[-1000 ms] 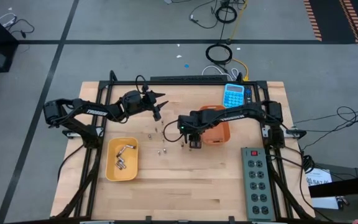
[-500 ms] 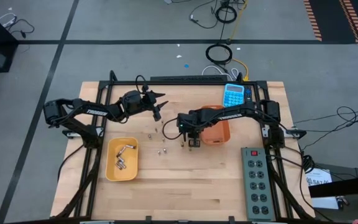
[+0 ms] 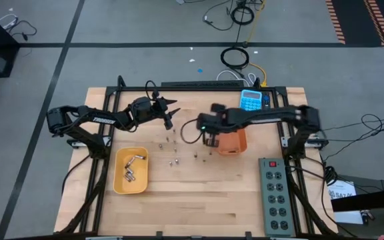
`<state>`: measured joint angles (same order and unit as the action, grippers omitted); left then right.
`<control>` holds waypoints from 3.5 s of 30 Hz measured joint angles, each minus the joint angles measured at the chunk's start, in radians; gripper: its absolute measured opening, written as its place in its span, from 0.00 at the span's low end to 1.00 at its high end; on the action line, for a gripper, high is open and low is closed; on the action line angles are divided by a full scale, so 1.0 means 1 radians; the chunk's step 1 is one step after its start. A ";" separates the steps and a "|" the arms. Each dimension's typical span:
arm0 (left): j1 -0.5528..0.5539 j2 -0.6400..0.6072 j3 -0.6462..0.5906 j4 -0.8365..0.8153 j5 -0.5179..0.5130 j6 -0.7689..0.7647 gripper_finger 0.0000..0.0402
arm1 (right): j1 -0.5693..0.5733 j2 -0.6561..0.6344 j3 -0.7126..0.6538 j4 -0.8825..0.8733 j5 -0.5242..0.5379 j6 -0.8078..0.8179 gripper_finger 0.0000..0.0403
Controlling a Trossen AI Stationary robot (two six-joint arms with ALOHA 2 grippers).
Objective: Sort batteries
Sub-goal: Put the black brown battery into the orange bin
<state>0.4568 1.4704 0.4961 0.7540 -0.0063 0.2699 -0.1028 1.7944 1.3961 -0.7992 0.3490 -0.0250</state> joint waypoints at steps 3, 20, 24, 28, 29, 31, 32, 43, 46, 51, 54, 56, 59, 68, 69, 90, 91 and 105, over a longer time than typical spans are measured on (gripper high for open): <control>0.000 0.000 0.000 0.000 -0.003 0.001 0.48 | 0.000 -0.097 -0.049 -0.074 0.052 0.100 0.04; -0.001 0.000 0.000 0.026 -0.003 -0.003 0.48 | -0.034 -0.238 -0.528 0.254 -0.067 0.351 0.26; -0.001 0.000 0.000 0.026 -0.003 -0.005 0.48 | -0.034 -0.238 -0.423 0.147 -0.029 0.297 0.29; 0.000 0.000 0.000 0.018 0.077 -0.024 0.48 | -0.025 -0.239 -0.285 0.154 -0.013 0.242 0.29; 0.000 0.000 0.000 0.017 0.139 -0.018 0.48 | -0.019 -0.239 -0.264 0.193 -0.030 0.219 0.29; -0.001 0.000 0.000 0.019 0.285 -0.001 0.48 | -0.005 -0.239 -0.254 0.299 -0.113 0.177 0.29; -0.002 0.000 0.000 0.019 0.364 0.011 0.48 | -0.001 -0.239 -0.258 0.347 -0.170 0.164 0.29; -0.002 0.000 0.000 0.026 0.507 0.029 0.48 | 0.076 -0.126 -0.384 0.669 -0.385 0.106 0.30; -0.008 0.000 0.000 0.028 0.492 0.024 0.48 | 0.104 -0.064 -0.338 0.660 -0.390 0.109 0.34; -0.029 0.000 0.000 0.036 0.378 0.024 0.48 | 0.131 0.013 -0.249 0.579 -0.315 0.110 0.48; -0.040 0.000 0.000 0.048 0.312 0.024 0.48 | 0.143 0.052 -0.222 0.571 -0.292 0.109 0.56; -0.047 0.000 0.000 0.048 0.294 0.023 0.48 | 0.145 0.090 -0.209 0.558 -0.295 0.110 0.59; -0.054 0.000 0.000 0.052 0.290 0.003 0.48 | 0.143 0.138 -0.160 0.484 -0.296 0.118 0.60; -0.072 0.000 0.000 0.070 0.231 -0.024 0.48 | 0.132 0.235 -0.061 0.353 -0.296 0.111 0.47; -0.072 0.000 0.000 0.070 0.223 -0.029 0.48 | 0.128 0.234 -0.060 0.347 -0.294 0.111 0.44; -0.073 0.000 0.000 0.068 0.211 -0.082 0.48 | 0.115 0.214 -0.056 0.332 -0.268 0.114 0.08; -0.073 0.000 0.000 0.068 0.211 -0.082 0.48 | 0.116 0.213 -0.046 0.332 -0.268 0.113 0.10; -0.073 0.000 0.000 0.067 0.210 -0.082 0.48 | 0.131 0.264 0.005 0.410 -0.270 0.070 0.47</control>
<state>0.3836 1.4704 0.4961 0.8211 0.2035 0.1879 0.0278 2.0583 1.4014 -0.3892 0.0794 0.0446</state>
